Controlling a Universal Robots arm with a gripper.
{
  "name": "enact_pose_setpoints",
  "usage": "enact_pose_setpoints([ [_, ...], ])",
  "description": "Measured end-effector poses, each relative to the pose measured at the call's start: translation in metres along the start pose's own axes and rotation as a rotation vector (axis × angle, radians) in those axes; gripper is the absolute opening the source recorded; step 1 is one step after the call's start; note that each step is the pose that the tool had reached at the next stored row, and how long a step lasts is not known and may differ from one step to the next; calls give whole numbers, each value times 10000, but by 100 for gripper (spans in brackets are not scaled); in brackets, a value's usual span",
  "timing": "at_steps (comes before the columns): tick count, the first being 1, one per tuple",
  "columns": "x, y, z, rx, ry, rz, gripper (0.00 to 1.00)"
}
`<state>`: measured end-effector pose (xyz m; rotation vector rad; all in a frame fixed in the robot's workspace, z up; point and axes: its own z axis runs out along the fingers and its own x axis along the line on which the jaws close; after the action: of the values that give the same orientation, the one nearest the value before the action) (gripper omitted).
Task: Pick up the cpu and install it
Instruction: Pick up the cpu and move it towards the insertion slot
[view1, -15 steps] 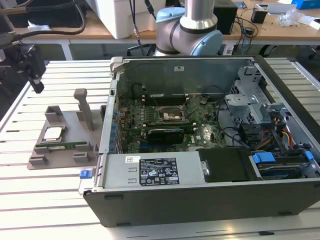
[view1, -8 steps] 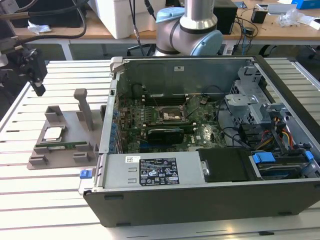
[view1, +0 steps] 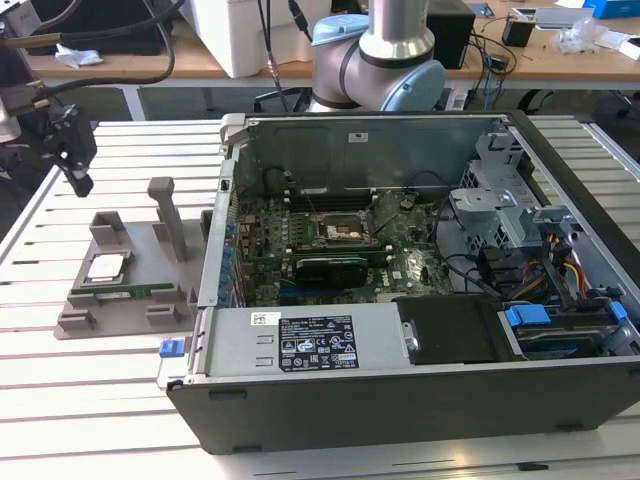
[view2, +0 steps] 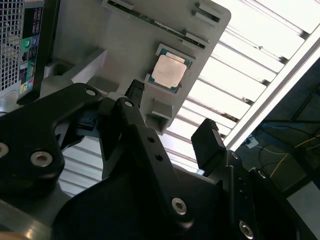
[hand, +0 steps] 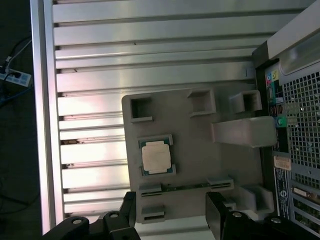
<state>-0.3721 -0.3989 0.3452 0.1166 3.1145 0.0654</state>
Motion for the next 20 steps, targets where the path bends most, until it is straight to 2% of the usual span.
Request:
enact_pose_setpoints([
  [20, 4, -7, 163, 0, 0, 0, 66],
])
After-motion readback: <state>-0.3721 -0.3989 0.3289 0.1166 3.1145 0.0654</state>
